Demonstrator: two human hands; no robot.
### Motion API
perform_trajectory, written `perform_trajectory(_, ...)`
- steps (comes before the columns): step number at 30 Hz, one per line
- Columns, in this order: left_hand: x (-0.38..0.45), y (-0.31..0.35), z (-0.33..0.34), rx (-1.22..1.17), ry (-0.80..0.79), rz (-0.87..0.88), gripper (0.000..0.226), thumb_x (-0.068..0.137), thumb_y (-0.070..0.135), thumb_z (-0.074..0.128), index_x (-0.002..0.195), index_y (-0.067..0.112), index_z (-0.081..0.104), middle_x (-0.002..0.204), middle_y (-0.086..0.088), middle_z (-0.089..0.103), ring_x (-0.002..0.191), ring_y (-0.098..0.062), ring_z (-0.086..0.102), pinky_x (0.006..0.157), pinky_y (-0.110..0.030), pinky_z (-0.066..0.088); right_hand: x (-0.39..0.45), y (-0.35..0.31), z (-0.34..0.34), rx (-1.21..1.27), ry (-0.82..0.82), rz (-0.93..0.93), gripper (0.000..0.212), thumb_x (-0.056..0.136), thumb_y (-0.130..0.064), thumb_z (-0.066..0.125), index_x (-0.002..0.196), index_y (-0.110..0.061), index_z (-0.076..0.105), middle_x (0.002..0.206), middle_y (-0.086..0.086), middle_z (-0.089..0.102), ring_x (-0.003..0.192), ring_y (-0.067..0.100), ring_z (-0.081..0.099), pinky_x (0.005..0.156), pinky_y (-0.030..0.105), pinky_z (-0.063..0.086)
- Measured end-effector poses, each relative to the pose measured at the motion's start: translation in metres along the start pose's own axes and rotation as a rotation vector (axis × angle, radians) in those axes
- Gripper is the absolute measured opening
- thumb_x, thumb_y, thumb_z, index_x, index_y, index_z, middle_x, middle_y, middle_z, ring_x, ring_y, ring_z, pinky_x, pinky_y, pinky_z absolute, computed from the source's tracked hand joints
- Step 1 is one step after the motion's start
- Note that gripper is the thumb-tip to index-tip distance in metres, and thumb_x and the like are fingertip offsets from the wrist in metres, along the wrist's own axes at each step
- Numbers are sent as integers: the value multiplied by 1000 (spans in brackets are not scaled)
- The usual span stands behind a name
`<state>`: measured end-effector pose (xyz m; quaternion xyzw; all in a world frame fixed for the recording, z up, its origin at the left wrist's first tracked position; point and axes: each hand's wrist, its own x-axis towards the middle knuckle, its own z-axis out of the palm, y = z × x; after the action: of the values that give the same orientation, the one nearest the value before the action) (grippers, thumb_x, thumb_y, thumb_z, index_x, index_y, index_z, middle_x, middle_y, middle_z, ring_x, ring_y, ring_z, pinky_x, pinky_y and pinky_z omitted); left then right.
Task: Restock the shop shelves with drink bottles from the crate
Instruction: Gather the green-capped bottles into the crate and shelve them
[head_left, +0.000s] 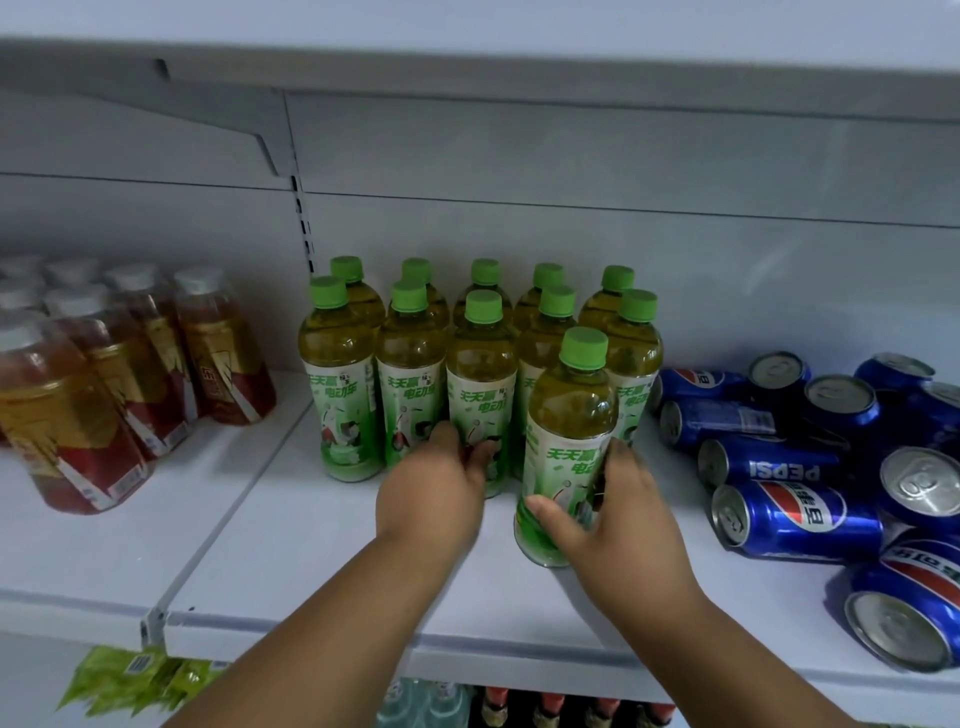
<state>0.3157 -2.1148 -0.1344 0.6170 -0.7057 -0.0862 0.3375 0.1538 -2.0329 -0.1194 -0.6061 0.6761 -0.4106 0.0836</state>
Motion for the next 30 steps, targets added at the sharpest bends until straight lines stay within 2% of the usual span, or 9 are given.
perform_trajectory(7,7,-2,3,85,-2,42,37,101,51,50,94,15,52,84,-10,67,77,-36,64,58,-35,41,-2,0,0,18,5,10,66,74,-48,81,129,-29,49,119,-9,56,110,11,55,92,31,49)
perform_trajectory(12,11,-3,3,67,-27,31,36,101,51,50,91,16,50,86,-10,66,79,-36,64,59,-35,42,-2,-1,0,11,4,7,66,75,-48,80,130,-28,49,119,-8,56,111,12,54,94,33,50)
perform_trajectory(18,16,-1,3,70,-41,6,38,102,52,49,93,15,53,89,-10,67,82,-35,64,61,-34,42,-1,-1,0,1,1,-5,67,77,-46,80,133,-27,48,123,-7,55,114,12,52,93,26,44)
perform_trajectory(21,15,0,1,41,-43,4,37,101,51,51,86,17,47,81,-9,64,79,-35,63,59,-34,39,0,-3,0,4,-7,-10,69,77,-45,80,135,-27,47,125,-8,55,115,10,51,91,23,41)
perform_trajectory(23,12,0,-3,17,-39,-14,37,100,50,54,82,19,46,70,-2,54,74,-34,60,57,-32,34,0,-3,0,8,-5,-3,71,77,-45,81,136,-27,46,126,-8,55,116,10,51,90,21,40)
perform_trajectory(25,8,1,-5,-23,-24,-26,32,98,47,58,81,21,48,65,7,47,68,-29,53,54,-30,30,-1,-5,0,35,6,10,73,76,-44,82,137,-27,45,127,-8,57,117,11,53,91,22,42)
perform_trajectory(28,-4,3,-5,-211,-39,35,9,95,36,64,90,31,58,73,16,58,67,-12,56,55,-24,36,0,-11,3,86,4,39,74,75,-42,84,134,-23,43,125,-2,61,113,16,61,91,29,52)
perform_trajectory(30,-16,11,-7,-367,-54,73,16,94,29,64,94,43,56,79,23,63,73,4,61,56,-19,40,2,-14,4,78,-9,43,72,76,-42,83,132,-23,42,123,-1,62,111,18,62,88,27,52)
